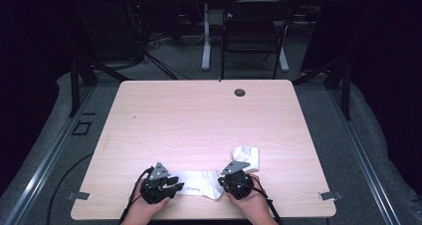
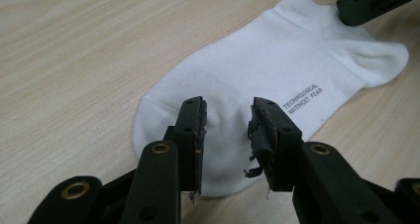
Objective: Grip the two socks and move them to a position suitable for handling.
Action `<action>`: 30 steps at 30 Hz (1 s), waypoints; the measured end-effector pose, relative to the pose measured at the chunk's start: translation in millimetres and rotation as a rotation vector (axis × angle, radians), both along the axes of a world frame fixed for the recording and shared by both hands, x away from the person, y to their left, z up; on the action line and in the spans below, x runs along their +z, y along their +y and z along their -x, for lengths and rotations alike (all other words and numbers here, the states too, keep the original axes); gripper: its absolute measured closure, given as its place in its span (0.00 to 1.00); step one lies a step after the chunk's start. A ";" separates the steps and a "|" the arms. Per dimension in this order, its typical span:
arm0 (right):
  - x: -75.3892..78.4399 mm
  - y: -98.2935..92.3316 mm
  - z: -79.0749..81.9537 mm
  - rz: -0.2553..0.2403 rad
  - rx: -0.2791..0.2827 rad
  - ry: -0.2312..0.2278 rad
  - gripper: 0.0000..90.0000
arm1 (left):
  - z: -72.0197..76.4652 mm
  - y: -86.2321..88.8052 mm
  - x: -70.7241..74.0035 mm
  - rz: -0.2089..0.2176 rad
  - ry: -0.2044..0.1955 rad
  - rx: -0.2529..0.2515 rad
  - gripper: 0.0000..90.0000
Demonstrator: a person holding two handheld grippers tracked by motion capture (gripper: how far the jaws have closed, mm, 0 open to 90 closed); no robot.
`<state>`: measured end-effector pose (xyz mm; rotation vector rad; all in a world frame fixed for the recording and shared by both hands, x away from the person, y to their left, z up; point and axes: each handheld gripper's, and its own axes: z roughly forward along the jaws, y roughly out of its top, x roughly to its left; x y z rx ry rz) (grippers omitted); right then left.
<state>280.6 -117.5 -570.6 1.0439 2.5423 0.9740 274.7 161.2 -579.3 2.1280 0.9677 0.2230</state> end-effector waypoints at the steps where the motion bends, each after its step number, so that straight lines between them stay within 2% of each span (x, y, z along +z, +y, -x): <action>1: -0.2 -0.6 -0.2 -0.006 0.001 0.004 1.00 | 0.4 0.1 0.0 -0.002 -0.003 -0.004 0.73; 4: 1.7 -3.9 -1.1 -0.011 -0.003 0.017 0.98 | 2.3 -0.5 0.6 0.004 0.003 -0.011 0.73; 5: 7.1 -10.3 -2.5 -0.044 -0.017 0.004 0.95 | 3.0 -0.7 2.3 0.017 -0.003 -0.013 0.71; 6: 7.1 -10.3 -2.5 -0.044 -0.017 0.004 0.95 | 3.0 -0.7 2.3 0.017 -0.003 -0.013 0.70; 9: 17.0 -24.7 -5.2 -0.104 -0.076 -0.046 0.90 | 1.2 1.5 6.8 0.028 -0.031 -0.012 0.68; 10: 19.8 -30.3 -5.7 -0.110 -0.100 -0.064 0.88 | 0.5 2.6 8.2 0.037 -0.039 -0.006 0.68; 12: 22.9 -40.5 -7.1 -0.087 -0.152 -0.113 0.84 | -1.5 5.7 10.7 0.050 -0.048 0.001 0.66; 16: 22.6 -50.7 -10.7 -0.096 -0.233 -0.144 0.80 | -5.0 11.4 14.3 0.065 -0.061 0.026 0.65; 21: 19.6 -51.3 -16.8 -0.061 -0.268 -0.167 0.74 | -9.0 15.6 14.9 0.070 -0.068 0.038 0.65; 26: 11.0 -46.1 -25.6 -0.028 -0.277 -0.150 0.68 | -11.1 16.6 15.3 0.070 -0.074 0.040 0.65; 30: 3.4 -40.6 -29.7 0.003 -0.285 -0.141 0.69 | -12.6 16.4 14.2 0.064 -0.070 0.042 0.65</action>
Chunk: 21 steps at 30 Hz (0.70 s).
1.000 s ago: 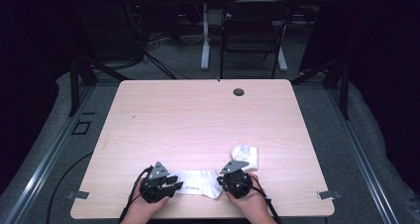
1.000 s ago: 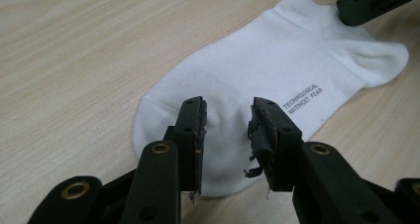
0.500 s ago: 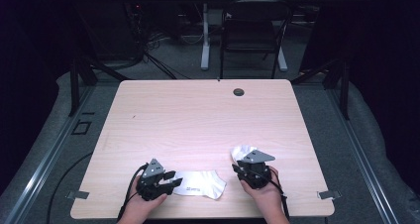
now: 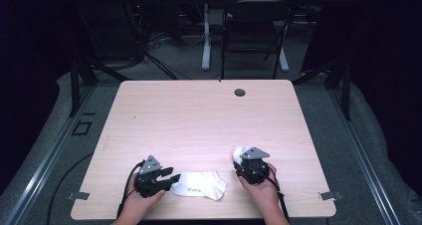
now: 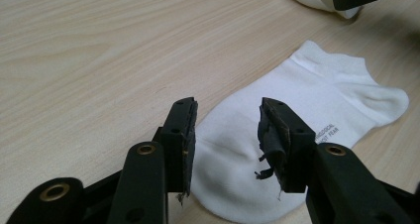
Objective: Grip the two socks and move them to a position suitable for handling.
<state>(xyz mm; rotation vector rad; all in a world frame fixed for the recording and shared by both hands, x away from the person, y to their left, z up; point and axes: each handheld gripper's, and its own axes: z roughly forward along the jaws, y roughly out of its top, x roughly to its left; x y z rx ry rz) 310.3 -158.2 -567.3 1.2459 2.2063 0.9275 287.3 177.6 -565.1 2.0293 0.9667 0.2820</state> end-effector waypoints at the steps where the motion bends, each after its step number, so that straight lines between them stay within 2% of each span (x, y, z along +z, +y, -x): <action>1: -0.3 0.1 -0.4 0.018 0.000 0.010 0.72 | -0.4 0.0 -0.3 -0.002 0.000 -0.001 0.65; 5: -4.9 1.5 -2.8 0.022 0.008 0.040 0.90 | -1.0 0.0 -0.5 -0.002 0.005 0.001 0.65; 8: -4.8 1.6 -3.0 0.010 0.013 0.047 0.98 | -1.0 -0.3 -0.8 -0.005 0.002 0.007 0.65; 13: -2.7 0.0 -3.5 0.004 0.007 0.042 0.99 | -0.7 -0.4 -1.0 -0.006 0.002 0.013 0.65; 16: 0.1 0.0 -3.7 -0.019 0.001 0.043 1.00 | -0.9 0.1 -0.6 -0.009 -0.003 0.015 0.65; 21: 5.3 7.0 -8.3 -0.045 0.024 0.059 1.00 | -2.6 2.1 -0.2 -0.005 -0.004 0.025 0.65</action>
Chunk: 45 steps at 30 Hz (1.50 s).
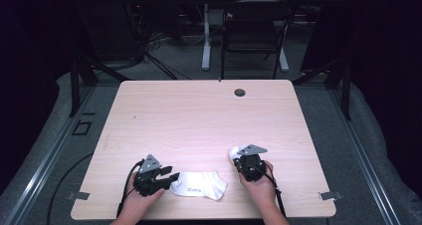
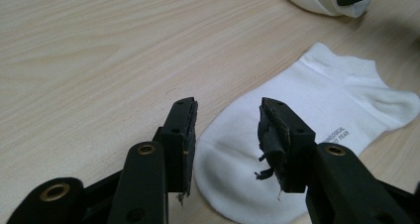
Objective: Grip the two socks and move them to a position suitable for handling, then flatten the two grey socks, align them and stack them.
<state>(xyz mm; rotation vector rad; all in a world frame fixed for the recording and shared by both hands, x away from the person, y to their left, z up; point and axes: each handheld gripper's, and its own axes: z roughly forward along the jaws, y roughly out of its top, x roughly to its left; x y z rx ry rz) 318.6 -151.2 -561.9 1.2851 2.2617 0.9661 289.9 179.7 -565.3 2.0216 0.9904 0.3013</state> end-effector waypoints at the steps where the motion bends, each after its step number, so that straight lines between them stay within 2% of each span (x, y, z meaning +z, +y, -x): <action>1: 0.7 3.1 -1.0 -0.003 0.002 -0.002 1.00 | -0.6 0.9 0.2 0.000 0.001 -0.007 0.65; 5: 5.4 17.7 -4.4 -0.008 0.039 -0.009 1.00 | -0.6 1.7 0.5 0.007 -0.002 -0.006 0.65; 8: 9.8 29.0 -6.7 -0.037 0.062 -0.008 1.00 | -1.3 2.8 0.6 0.003 -0.001 -0.003 0.65; 14: 17.1 43.0 -6.5 -0.080 0.073 -0.024 1.00 | -3.5 3.3 0.6 0.005 -0.001 0.006 0.65; 21: 25.2 39.9 -3.5 -0.163 0.053 -0.035 1.00 | -6.3 0.3 0.6 0.002 -0.006 0.005 0.65; 22: 26.6 39.3 -3.2 -0.161 0.057 -0.030 1.00 | -6.9 -0.8 1.4 0.003 -0.005 0.006 0.65; 28: 33.2 38.2 -2.0 -0.175 0.059 -0.069 1.00 | -11.1 -6.7 5.7 -0.003 -0.018 0.002 0.65; 31: 32.8 32.7 -1.8 -0.217 0.046 -0.069 1.00 | -14.3 -10.5 6.3 -0.001 -0.016 -0.003 0.66; 34: 31.1 25.7 -1.9 -0.251 0.028 -0.050 1.00 | -17.5 -17.3 9.2 -0.006 -0.032 -0.012 0.67; 37: 29.2 19.6 -1.6 -0.287 0.017 -0.035 1.00 | -22.3 -25.9 12.7 -0.007 -0.048 -0.025 0.72; 40: 28.0 16.7 -0.4 -0.280 0.014 -0.028 1.00 | -29.1 -37.1 14.6 -0.027 -0.047 -0.026 0.78; 41: 27.2 15.8 0.4 -0.275 0.016 -0.025 1.00 | -32.0 -40.7 15.2 -0.035 -0.051 -0.034 0.86; 42: 27.2 15.8 0.4 -0.275 0.016 -0.025 1.00 | -34.3 -44.9 15.2 -0.038 -0.055 -0.031 0.86; 43: 26.4 15.9 0.8 -0.278 0.015 -0.026 1.00 | -37.1 -48.6 15.6 -0.051 -0.056 -0.033 0.90; 45: 25.3 15.8 1.7 -0.270 0.019 -0.026 1.00 | -42.7 -55.5 15.4 -0.051 -0.056 -0.029 1.00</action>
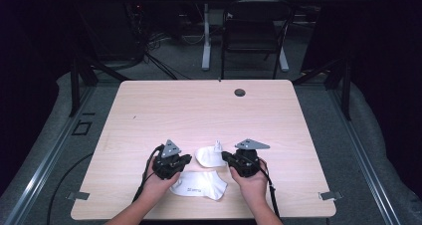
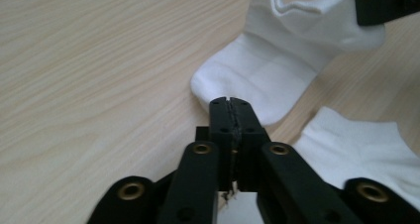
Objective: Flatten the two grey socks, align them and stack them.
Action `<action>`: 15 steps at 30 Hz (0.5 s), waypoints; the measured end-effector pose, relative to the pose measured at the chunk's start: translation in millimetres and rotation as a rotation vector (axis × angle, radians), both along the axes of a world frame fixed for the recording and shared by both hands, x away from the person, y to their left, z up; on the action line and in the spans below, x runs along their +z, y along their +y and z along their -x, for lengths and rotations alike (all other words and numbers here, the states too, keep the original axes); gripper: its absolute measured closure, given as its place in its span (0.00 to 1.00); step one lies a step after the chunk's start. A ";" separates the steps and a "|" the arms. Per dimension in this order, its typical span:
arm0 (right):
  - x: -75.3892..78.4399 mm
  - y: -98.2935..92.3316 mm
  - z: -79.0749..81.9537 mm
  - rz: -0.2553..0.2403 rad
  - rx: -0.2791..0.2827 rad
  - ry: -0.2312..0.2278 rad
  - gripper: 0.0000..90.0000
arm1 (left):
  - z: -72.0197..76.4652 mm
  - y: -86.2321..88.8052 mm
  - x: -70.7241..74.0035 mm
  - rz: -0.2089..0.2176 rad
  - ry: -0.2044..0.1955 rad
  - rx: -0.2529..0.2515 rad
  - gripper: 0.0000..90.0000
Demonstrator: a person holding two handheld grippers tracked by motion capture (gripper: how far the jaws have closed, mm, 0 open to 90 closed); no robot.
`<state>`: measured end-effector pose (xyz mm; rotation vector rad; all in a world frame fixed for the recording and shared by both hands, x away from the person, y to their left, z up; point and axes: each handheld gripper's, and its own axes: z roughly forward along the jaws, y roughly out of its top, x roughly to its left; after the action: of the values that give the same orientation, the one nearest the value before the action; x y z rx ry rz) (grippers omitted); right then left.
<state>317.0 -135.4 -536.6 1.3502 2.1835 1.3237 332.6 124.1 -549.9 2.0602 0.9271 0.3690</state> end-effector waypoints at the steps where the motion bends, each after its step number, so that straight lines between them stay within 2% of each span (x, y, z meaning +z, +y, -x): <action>1: -0.3 -0.1 0.3 0.004 0.002 0.000 1.00 | -3.7 -3.8 -0.1 0.000 0.005 0.005 1.00; 4: -1.1 0.2 1.1 0.002 0.001 -0.002 1.00 | -10.7 -12.7 -0.1 0.013 0.019 0.007 1.00; 9: -0.2 -0.4 1.8 -0.002 -0.002 -0.007 1.00 | -18.6 -25.5 -4.0 -0.014 0.021 -0.005 1.00; 11: 0.1 -1.3 2.0 -0.005 -0.001 -0.008 1.00 | -21.0 -27.1 -9.8 -0.041 0.042 -0.006 1.00; 15: 0.9 -5.3 2.3 -0.003 -0.012 -0.008 1.00 | -21.6 -25.8 -15.9 -0.072 0.054 0.000 0.99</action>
<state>314.7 -140.7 -535.7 1.3547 2.1660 1.3264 354.2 98.3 -565.8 2.1454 0.9587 0.3525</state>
